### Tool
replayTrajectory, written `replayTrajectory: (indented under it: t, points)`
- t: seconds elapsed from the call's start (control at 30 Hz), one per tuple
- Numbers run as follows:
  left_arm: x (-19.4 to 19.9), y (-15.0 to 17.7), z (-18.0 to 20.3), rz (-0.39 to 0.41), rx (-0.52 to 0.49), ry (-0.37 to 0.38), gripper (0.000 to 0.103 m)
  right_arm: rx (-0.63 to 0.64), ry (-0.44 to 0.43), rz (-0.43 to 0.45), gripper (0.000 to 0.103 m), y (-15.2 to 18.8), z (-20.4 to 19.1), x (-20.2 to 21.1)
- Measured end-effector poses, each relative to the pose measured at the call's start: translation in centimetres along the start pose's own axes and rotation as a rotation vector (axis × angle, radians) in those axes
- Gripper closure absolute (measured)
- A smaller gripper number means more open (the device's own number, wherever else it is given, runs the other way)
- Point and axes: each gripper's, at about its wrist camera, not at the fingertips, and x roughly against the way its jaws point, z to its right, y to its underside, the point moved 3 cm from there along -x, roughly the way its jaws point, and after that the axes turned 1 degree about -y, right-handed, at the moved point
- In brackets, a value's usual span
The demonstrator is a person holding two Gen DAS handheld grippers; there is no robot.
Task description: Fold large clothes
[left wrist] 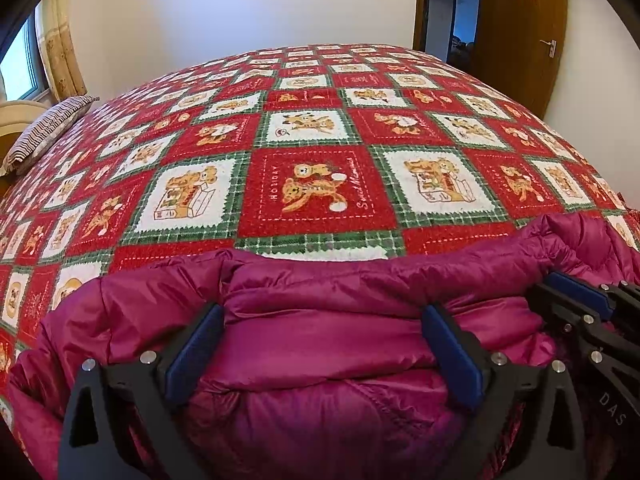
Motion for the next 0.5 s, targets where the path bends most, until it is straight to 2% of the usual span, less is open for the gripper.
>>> replayTrajectory:
  t: [0.4,0.5]
  points:
    - [-0.22,-0.07,0.09,-0.003,-0.013,-0.018,0.002,0.012,0.015,-0.008,0.083,-0.08,-0.15,-0.49]
    - [-0.16,-0.40,0.11,-0.030,-0.016,-0.017,0.001,0.047,0.041,-0.025,0.083,-0.40,-0.65,-0.67]
